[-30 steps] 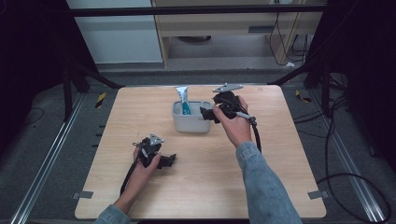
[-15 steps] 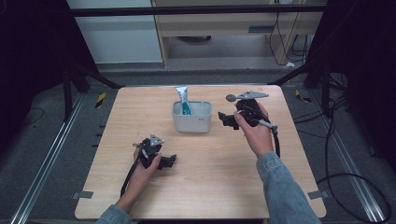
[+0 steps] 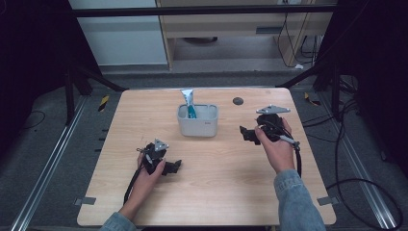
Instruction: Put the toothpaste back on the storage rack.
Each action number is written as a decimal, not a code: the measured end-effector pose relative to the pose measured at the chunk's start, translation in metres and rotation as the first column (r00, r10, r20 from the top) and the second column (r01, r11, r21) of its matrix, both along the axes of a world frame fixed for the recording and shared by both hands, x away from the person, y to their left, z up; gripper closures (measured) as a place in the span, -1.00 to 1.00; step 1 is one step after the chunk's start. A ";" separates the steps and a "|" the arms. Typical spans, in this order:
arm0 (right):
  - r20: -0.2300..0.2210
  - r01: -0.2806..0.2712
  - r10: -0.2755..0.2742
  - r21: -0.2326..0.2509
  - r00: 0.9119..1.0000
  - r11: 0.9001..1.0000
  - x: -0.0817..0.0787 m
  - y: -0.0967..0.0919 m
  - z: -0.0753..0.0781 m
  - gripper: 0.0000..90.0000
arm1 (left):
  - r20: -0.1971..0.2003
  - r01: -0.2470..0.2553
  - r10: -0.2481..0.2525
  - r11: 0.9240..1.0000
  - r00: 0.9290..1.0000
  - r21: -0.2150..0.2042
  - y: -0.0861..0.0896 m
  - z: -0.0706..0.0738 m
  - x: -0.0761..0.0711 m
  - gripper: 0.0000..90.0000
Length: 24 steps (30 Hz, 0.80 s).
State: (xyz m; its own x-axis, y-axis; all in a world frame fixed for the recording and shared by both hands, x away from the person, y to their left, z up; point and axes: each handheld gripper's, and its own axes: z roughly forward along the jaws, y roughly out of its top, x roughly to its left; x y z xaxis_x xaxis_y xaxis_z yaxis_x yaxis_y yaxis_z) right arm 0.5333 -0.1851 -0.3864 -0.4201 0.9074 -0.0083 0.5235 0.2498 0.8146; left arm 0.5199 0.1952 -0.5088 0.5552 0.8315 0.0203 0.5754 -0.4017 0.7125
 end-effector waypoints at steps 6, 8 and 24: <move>-0.029 0.014 -0.014 -0.001 0.999 1.000 -0.010 -0.019 -0.021 -0.77 | 0.000 -0.001 0.001 1.000 1.000 -0.001 0.000 0.000 0.000 -1.00; -0.037 0.019 -0.019 -0.005 0.999 1.000 -0.011 -0.023 -0.027 -0.77 | 0.000 -0.001 0.001 1.000 1.000 -0.001 0.000 0.000 0.000 -1.00; -0.112 0.037 -0.038 -0.007 0.993 0.999 -0.019 -0.035 -0.075 -0.77 | -0.001 -0.002 0.002 1.000 1.000 0.001 0.000 0.000 -0.001 -1.00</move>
